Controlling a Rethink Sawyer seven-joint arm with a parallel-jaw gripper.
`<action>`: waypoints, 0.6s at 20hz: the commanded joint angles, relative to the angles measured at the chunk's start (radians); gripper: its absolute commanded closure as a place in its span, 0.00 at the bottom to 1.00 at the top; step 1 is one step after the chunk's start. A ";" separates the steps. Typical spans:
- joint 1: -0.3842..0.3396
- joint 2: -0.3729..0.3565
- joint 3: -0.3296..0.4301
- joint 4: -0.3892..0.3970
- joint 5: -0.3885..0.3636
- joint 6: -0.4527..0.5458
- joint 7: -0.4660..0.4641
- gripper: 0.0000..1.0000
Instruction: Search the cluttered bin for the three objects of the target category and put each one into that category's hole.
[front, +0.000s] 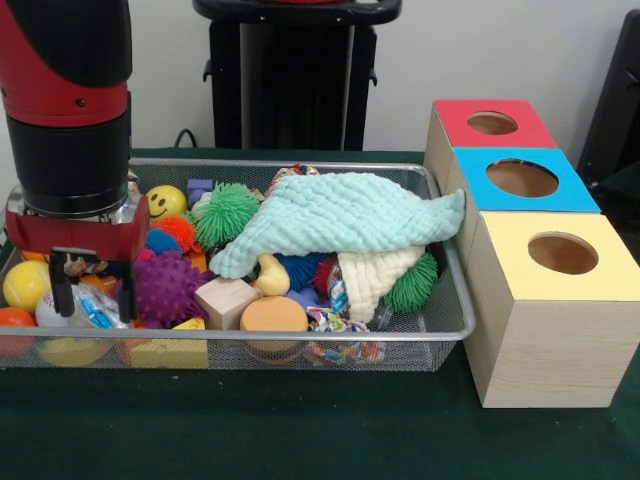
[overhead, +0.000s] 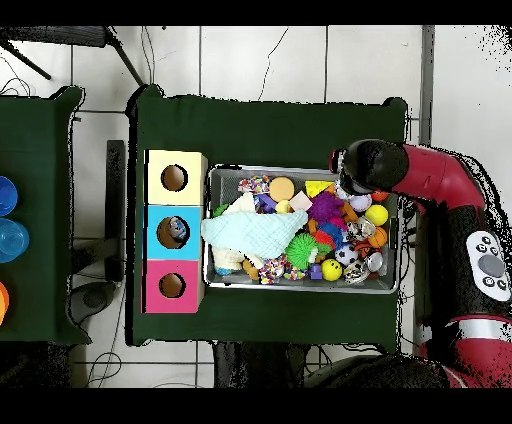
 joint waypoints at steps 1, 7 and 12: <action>-0.009 0.012 0.013 0.091 -0.015 -0.040 -0.018 0.00; -0.017 0.007 0.014 0.104 -0.015 -0.042 -0.028 0.00; -0.020 0.008 0.015 0.105 -0.012 -0.043 -0.024 0.00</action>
